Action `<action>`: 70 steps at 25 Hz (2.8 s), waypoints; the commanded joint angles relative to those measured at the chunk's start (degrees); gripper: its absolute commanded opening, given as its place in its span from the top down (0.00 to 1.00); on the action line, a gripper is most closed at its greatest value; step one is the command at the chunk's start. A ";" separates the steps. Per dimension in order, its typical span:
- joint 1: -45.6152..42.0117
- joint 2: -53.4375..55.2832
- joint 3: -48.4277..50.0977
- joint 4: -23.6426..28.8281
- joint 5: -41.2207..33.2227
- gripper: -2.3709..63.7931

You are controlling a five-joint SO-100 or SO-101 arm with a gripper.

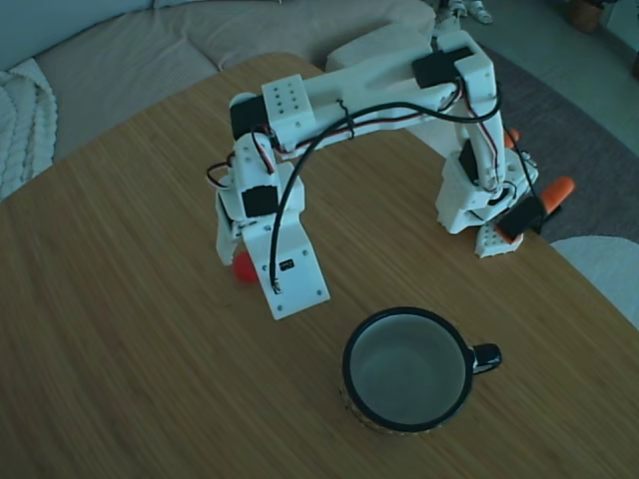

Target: Grasp a red cap and put it in the cup.

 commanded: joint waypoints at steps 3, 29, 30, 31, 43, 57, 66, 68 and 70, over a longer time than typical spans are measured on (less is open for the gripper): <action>-0.88 -0.79 -4.83 0.18 -0.26 0.49; -0.97 -4.04 -10.55 3.43 0.18 0.49; -0.97 -4.04 -10.55 3.43 0.18 0.49; -0.97 -4.04 -10.55 3.34 0.18 0.49; -1.58 -6.50 -11.16 3.25 0.26 0.50; -1.76 -6.59 -11.16 2.55 1.76 0.96; -1.85 -5.80 -12.04 2.72 2.02 0.96; -1.85 -5.71 -13.89 3.69 2.02 0.96; -1.93 -5.63 -16.08 5.45 2.81 0.96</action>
